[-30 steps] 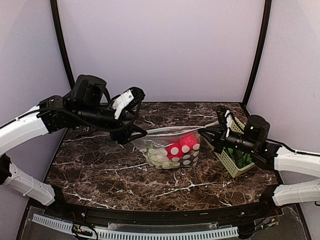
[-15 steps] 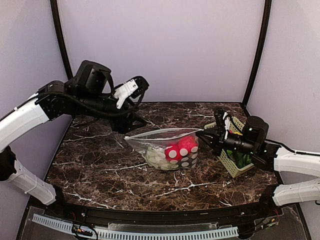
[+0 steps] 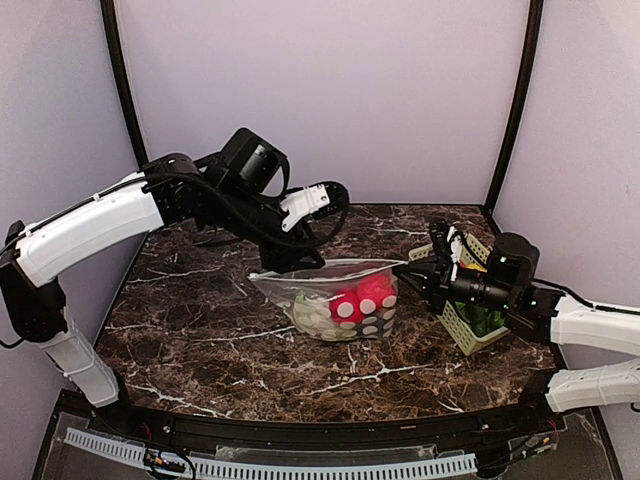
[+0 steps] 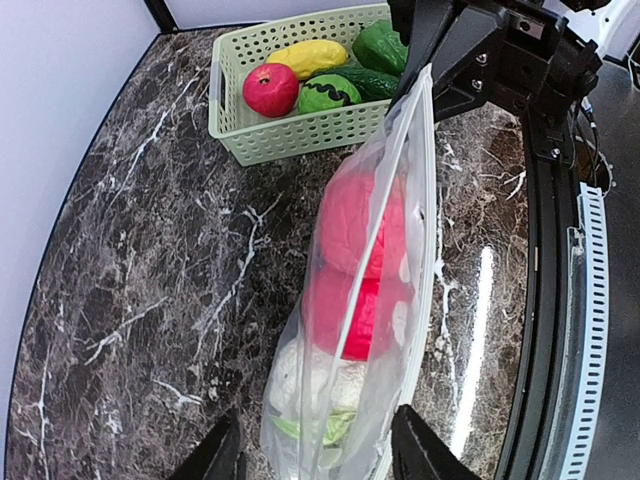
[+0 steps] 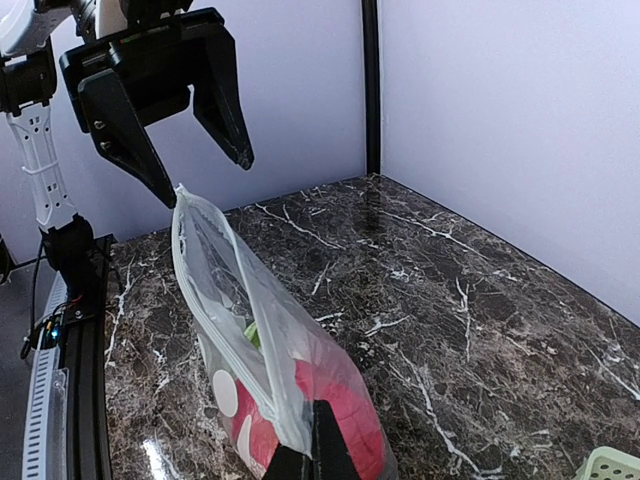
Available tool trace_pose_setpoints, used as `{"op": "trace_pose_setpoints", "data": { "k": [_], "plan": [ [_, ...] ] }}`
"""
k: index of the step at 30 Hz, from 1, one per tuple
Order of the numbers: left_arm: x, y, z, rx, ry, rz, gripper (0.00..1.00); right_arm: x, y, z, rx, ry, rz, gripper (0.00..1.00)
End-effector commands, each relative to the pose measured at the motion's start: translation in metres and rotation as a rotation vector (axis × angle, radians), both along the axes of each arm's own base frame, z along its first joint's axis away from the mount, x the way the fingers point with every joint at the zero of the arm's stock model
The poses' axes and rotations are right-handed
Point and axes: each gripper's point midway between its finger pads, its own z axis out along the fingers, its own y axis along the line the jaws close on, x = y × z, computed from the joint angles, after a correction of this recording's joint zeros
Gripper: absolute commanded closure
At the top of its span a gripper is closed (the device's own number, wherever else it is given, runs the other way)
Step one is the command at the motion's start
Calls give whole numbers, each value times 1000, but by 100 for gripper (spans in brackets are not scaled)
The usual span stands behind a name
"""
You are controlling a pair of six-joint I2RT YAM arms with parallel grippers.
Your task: Open the zip-top bag and remove the fake food
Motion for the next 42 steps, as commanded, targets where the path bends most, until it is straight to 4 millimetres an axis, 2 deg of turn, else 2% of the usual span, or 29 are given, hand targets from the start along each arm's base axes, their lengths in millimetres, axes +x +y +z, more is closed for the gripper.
{"op": "trace_pose_setpoints", "data": {
  "k": [1, 9, 11, 14, 17, 20, 21, 22, 23, 26, 27, 28, 32, 34, 36, 40, 41, 42],
  "plan": [
    [-3, -6, -3, 31, -2, -54, 55, -8, 2, 4, 15, -23, 25, 100],
    [-4, -13, -14, 56, 31, -86, 60, -7, 2, 4, 14, -26, 27, 100],
    [-2, -14, -20, 70, 32, -85, 64, -7, 2, 3, 14, -27, 26, 100],
    [3, -13, -25, 93, 21, -66, 80, -6, 2, 1, 12, -20, 23, 100],
    [4, -11, -21, 81, 18, -49, 95, -4, 2, -1, 6, -19, 14, 100],
    [6, -3, -19, 70, 1, -4, 99, 3, 6, -2, -2, -34, 7, 100],
    [5, 0, -9, 39, -10, 13, 99, 6, 10, 0, -2, -39, 12, 100],
    [7, 2, -11, 34, -7, 43, 99, 11, 16, -1, -13, -51, 22, 100],
    [6, 7, -3, 13, -19, 60, 99, 15, 22, 2, -15, -63, 36, 100],
    [0, 20, -1, -16, -4, 112, 99, 29, 44, 9, 12, -76, 78, 100],
    [-3, 26, 8, -40, -12, 124, 99, 35, 52, 11, 24, -74, 90, 100],
    [-5, 31, 4, -39, 2, 142, 99, 42, 61, 9, 26, -69, 106, 100],
    [-11, 53, 16, -83, -5, 216, 99, 60, 91, 27, 93, -75, 166, 100],
    [-18, 66, 27, -121, -11, 243, 99, 65, 106, 36, 124, -73, 221, 100],
    [-19, 76, 29, -132, -13, 283, 99, 69, 121, 40, 147, -65, 276, 100],
    [-22, 84, 15, -131, 22, 322, 99, 77, 146, 25, 157, -16, 347, 100],
    [-25, 83, 3, -114, 44, 316, 99, 78, 149, 20, 160, 0, 357, 100],
    [-23, 80, -1, -123, 53, 322, 99, 79, 151, 14, 165, 14, 361, 100]
  ]
}}
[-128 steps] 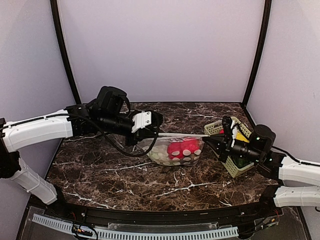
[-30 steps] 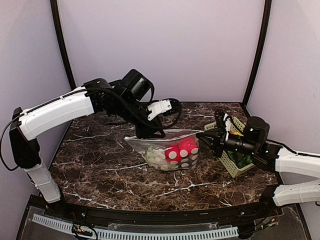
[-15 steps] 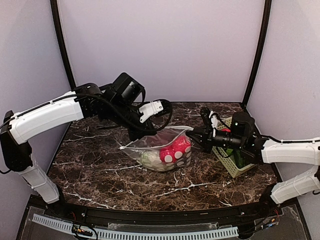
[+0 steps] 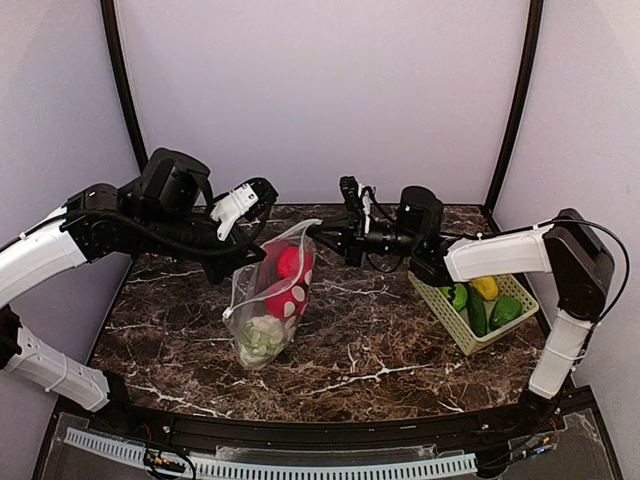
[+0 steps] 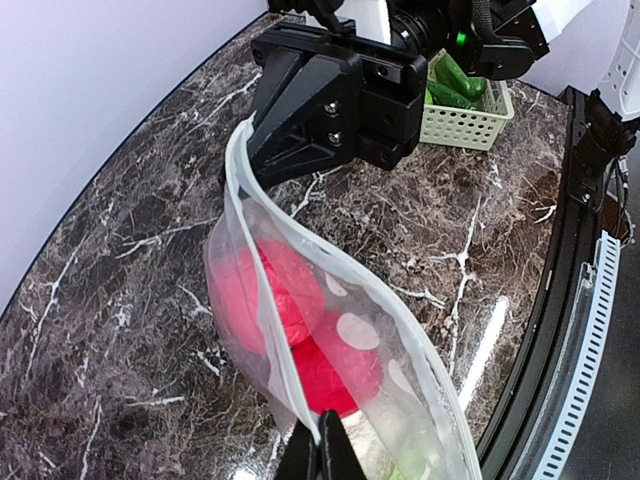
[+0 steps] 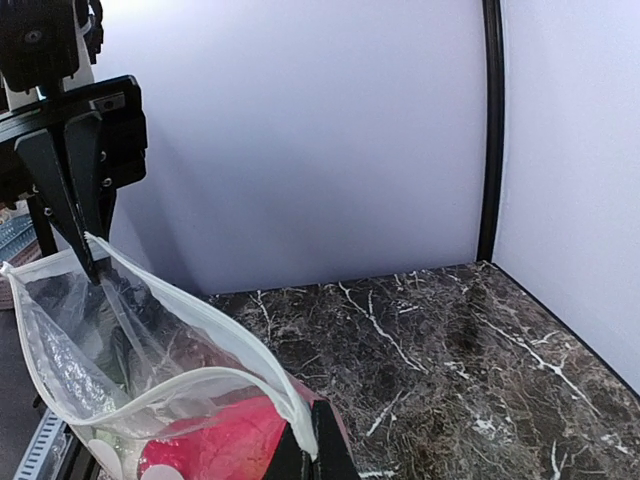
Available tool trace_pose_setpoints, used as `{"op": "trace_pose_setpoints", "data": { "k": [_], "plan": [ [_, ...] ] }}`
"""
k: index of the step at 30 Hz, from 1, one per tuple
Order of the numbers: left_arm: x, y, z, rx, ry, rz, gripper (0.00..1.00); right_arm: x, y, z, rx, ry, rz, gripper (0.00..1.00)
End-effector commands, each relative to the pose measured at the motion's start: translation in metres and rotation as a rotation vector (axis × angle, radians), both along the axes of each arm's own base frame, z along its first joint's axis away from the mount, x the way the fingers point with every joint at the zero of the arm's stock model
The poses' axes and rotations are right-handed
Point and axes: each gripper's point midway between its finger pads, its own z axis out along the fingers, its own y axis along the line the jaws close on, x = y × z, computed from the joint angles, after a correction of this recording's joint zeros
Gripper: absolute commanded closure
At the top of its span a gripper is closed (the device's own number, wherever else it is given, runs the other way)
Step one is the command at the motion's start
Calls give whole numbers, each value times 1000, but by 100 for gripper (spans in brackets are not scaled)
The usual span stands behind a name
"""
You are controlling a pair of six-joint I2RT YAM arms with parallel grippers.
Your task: Open the zip-top bag and remove the fake food
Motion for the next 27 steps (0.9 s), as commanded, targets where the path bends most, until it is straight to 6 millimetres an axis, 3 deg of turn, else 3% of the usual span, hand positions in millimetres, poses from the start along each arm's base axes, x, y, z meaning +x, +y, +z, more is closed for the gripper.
{"op": "trace_pose_setpoints", "data": {
  "k": [1, 4, 6, 8, 12, 16, 19, 21, 25, 27],
  "plan": [
    [-3, -1, -31, -14, 78, 45, 99, 4, 11, -22, 19, 74, 55, 100],
    [-4, -16, -51, -57, 130, 33, 99, 5, 10, -46, -2, 117, 47, 100],
    [1, -25, -54, -97, 135, 45, 99, 4, 2, -58, -19, 137, 24, 100],
    [5, -32, -59, -120, 142, 51, 99, 3, -12, -62, -29, 149, -5, 100],
    [14, -55, -62, -168, 166, 40, 99, -2, -52, -66, -62, 169, -105, 86],
    [19, -81, -67, -183, 209, 4, 99, -7, -87, -64, -126, 174, -215, 56],
    [24, -94, -74, -188, 230, -8, 99, -17, -104, -58, -152, 180, -248, 48],
    [27, -101, -73, -194, 237, -12, 99, -28, -115, -48, -154, 169, -257, 37],
    [27, -108, -76, -194, 257, -25, 99, -46, -124, -31, -163, 142, -243, 32],
    [27, -109, -79, -187, 268, -30, 99, -50, -123, -23, -170, 121, -238, 36]
  ]
}}
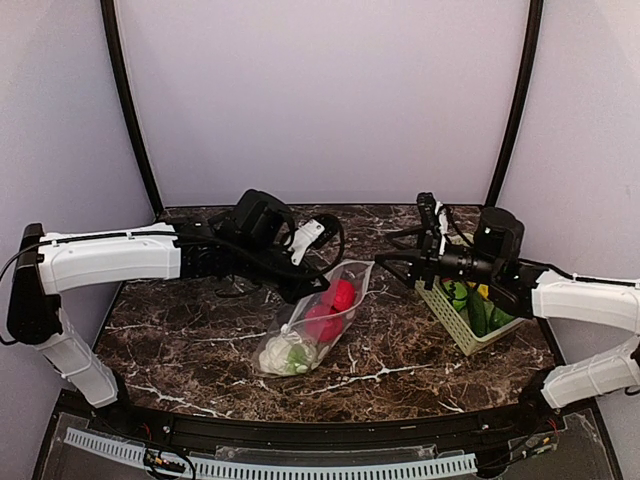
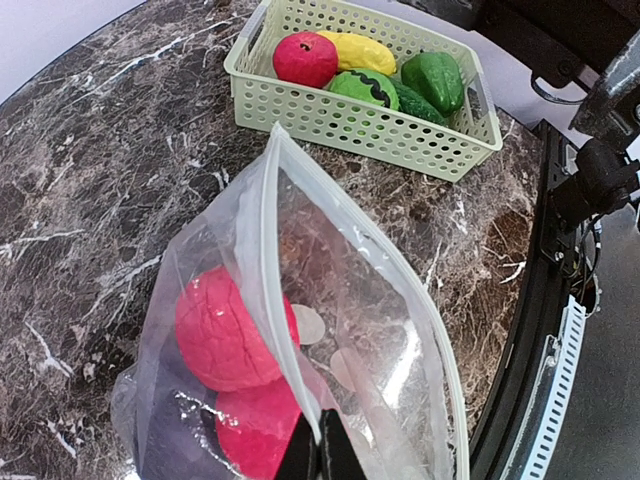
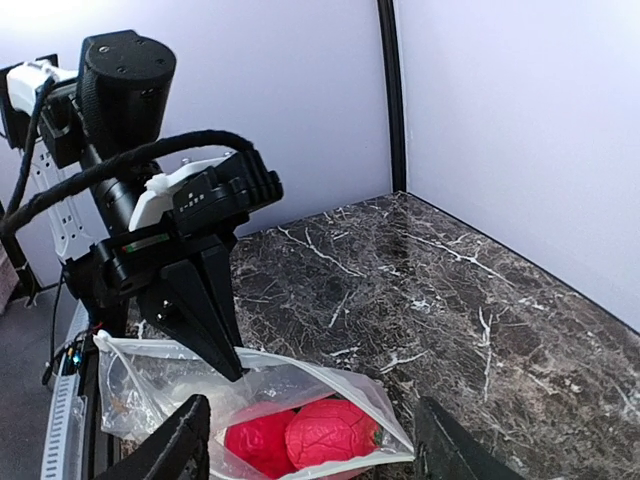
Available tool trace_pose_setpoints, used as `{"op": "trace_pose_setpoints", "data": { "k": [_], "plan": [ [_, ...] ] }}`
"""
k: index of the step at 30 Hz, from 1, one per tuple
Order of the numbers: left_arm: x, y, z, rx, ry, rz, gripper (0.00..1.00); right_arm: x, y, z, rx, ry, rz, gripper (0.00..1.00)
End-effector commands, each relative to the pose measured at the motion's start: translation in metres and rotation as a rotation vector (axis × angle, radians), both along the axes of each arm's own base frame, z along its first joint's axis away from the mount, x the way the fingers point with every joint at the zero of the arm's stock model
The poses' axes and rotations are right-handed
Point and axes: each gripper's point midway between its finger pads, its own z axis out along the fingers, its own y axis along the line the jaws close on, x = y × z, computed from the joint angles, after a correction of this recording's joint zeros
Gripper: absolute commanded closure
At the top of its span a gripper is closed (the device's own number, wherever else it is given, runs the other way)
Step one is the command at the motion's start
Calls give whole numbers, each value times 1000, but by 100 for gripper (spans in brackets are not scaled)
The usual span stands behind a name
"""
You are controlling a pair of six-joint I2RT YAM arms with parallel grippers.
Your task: Open the zip-top bag and remove the fake food
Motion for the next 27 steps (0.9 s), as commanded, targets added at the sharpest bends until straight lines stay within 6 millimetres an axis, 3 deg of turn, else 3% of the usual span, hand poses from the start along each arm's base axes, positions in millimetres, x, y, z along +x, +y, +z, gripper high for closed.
{"op": "trace_pose_setpoints", "data": {
  "k": [1, 8, 17, 19, 27],
  "plan": [
    [-2, -12, 18, -54, 7, -26, 99, -7, -2, -12, -92, 24, -1, 39],
    [-3, -16, 27, -74, 21, -33, 99, -5, 33, -45, -280, 9, 17, 49],
    [-9, -19, 27, -92, 35, -67, 99, 8, 63, -86, -435, 9, 10, 50],
    [-11, -18, 27, -92, 35, -71, 99, 12, 66, -91, -455, 1, 0, 46],
    [-22, -12, 26, -122, 64, -125, 99, 20, 72, -101, -497, -40, -1, 18]
  ]
}}
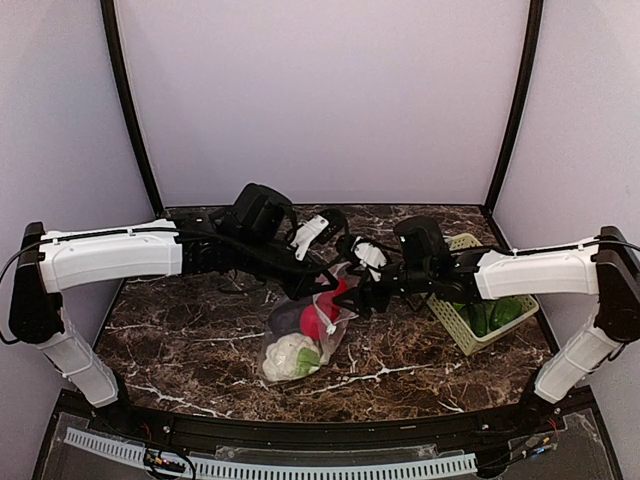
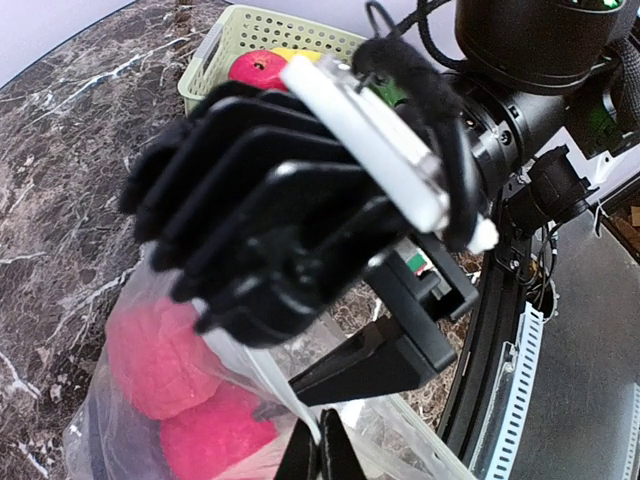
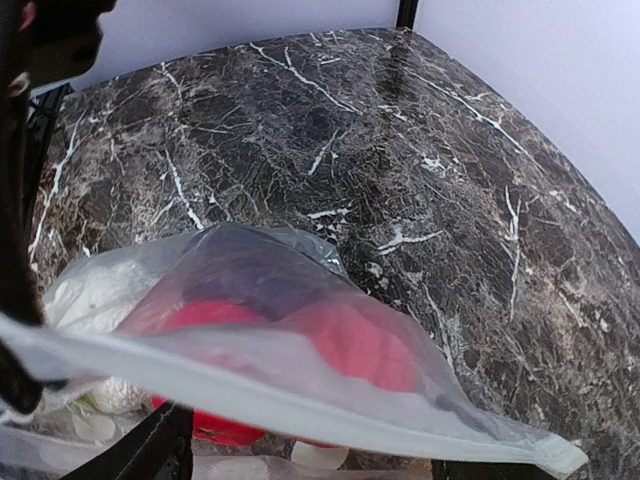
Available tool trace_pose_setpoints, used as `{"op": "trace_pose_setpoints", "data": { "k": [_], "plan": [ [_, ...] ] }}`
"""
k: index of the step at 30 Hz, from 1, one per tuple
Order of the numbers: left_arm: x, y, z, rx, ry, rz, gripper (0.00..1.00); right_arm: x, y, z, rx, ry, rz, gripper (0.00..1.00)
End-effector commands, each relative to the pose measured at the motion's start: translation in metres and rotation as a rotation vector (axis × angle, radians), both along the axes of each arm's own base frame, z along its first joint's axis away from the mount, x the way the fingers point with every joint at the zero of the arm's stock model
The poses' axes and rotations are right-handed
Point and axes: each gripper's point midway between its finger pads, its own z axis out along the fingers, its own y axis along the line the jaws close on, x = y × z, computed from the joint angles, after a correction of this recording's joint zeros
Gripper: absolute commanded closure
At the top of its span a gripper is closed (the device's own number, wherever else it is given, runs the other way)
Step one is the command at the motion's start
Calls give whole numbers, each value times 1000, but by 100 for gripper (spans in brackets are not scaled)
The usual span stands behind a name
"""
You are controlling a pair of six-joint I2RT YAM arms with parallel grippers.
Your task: Open the zip-top bag and remove the fake food
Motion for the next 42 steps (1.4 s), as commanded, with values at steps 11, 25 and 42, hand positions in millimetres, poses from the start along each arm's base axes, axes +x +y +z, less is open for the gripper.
{"op": "trace_pose_setpoints", "data": {
  "k": [11, 25, 42],
  "plan": [
    [-22, 4, 24, -134, 43, -141, 99, -33, 17, 30, 27, -214, 220, 29],
    [-37, 13, 45, -219, 32, -230, 99, -24, 20, 4, -105, -144, 173, 34],
    [-30, 24, 31, -245, 78, -180, 99, -79, 44, -38, -175, -71, 318, 40]
  ]
}}
